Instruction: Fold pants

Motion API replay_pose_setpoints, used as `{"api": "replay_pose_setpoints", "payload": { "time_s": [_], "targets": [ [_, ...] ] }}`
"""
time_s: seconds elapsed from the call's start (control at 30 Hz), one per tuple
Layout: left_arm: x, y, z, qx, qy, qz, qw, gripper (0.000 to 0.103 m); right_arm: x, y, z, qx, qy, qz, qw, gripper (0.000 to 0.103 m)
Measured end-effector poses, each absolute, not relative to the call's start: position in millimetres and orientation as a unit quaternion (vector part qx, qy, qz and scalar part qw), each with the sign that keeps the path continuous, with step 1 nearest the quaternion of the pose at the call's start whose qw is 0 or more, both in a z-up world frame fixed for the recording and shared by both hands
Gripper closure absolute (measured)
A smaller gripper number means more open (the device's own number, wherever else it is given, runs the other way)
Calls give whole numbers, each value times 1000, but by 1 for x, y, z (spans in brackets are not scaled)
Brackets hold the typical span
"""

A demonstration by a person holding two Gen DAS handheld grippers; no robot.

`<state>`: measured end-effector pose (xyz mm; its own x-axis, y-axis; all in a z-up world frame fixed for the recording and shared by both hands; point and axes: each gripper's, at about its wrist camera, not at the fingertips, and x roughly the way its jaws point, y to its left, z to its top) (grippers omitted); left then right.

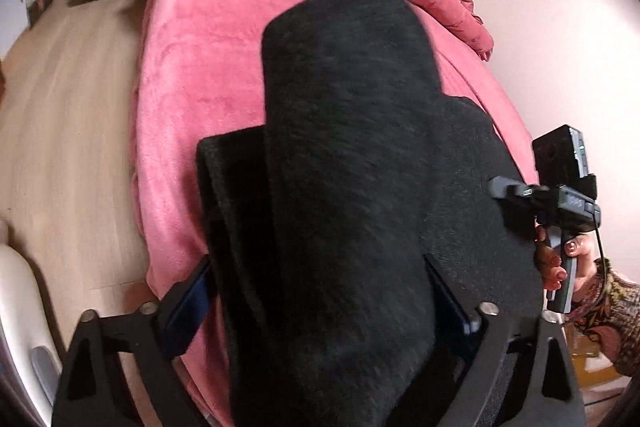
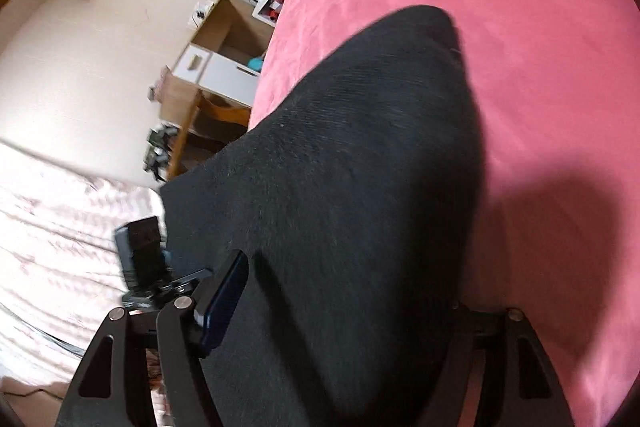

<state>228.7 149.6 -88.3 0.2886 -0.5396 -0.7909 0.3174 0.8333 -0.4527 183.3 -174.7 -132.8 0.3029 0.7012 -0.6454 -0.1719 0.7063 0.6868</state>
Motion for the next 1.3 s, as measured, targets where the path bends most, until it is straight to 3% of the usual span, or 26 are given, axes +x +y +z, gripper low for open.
{"api": "replay_pose_setpoints", "payload": {
  "time_s": [0.03, 0.1, 0.2, 0.67, 1.0, 1.07, 1.17, 1.2, 1.27, 1.3],
  "targets": [
    [225, 148, -85, -101, 525, -270, 801, 21, 184, -172, -129, 238, 516, 282, 773, 54],
    [215, 140, -76, -82, 509, -263, 816, 30, 178, -169, -118, 219, 503, 287, 785, 65],
    [204, 132, -62, -74, 484, -265, 831, 39, 163, -166, -100, 198, 479, 291, 804, 70],
    [240, 49, -34, -132, 464, -301, 823, 48, 138, -199, 10, 96, 335, 320, 881, 74],
    [331, -70, -24, -74, 438, -323, 835, 48, 190, -296, 29, 84, 288, 227, 926, 74],
    [347, -89, -32, -56, 452, -310, 834, 44, 204, -321, 17, 93, 293, 197, 931, 73],
    [365, -101, -57, -41, 480, -276, 831, 27, 236, -360, -37, 150, 369, 128, 908, 66],
    [368, -100, -62, -49, 486, -275, 828, 21, 246, -376, -66, 178, 406, 83, 892, 61],
    [369, -82, -73, -85, 500, -270, 818, 14, 251, -395, -100, 234, 430, 53, 870, 40],
    [368, -74, -77, -109, 505, -274, 811, 14, 245, -405, -105, 279, 405, 63, 869, 39]
  ]
}}
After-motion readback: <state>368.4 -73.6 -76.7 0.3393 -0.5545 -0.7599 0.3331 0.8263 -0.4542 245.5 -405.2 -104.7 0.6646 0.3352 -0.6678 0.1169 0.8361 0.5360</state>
